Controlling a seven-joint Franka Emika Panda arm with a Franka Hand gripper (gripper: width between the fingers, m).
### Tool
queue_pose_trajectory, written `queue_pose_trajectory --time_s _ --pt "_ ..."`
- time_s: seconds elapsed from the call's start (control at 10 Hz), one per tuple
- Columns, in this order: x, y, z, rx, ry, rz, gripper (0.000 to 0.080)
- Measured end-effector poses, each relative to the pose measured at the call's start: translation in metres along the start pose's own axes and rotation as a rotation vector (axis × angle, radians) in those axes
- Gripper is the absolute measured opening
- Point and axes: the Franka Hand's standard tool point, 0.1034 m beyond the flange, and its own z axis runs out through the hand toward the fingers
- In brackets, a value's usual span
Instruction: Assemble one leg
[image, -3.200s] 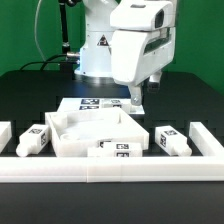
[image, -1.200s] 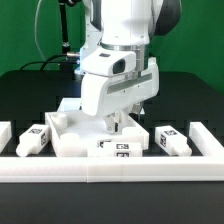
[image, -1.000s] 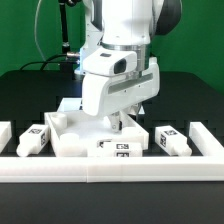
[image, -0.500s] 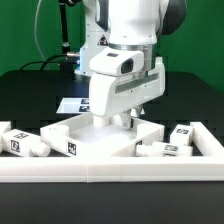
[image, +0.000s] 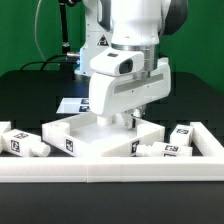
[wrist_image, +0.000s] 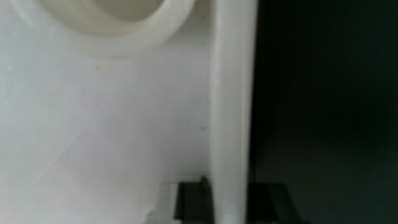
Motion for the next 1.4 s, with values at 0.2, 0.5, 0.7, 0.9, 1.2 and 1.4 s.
queue_pose_trajectory --time_s 0.2,0.5,0.7,0.9,1.2,1.4 --pt "0.012 -0.009 0.000 -0.015 0.021 -0.055 0.0051" --pt "0.014 -0.012 -0.002 -0.022 0.013 -0.092 0.0051" --pt "0.004 -0.002 -0.005 -0.013 -0.010 -0.289 0.0051" --pt "-0.006 0.008 -0.004 -0.005 -0.024 -0.336 0.0051" --pt "-0.008 0.008 -0.003 -0.003 -0.031 -0.395 0.0051" --pt "-0.011 0.013 -0.003 0.012 -0.054 -0.531 0.0051"
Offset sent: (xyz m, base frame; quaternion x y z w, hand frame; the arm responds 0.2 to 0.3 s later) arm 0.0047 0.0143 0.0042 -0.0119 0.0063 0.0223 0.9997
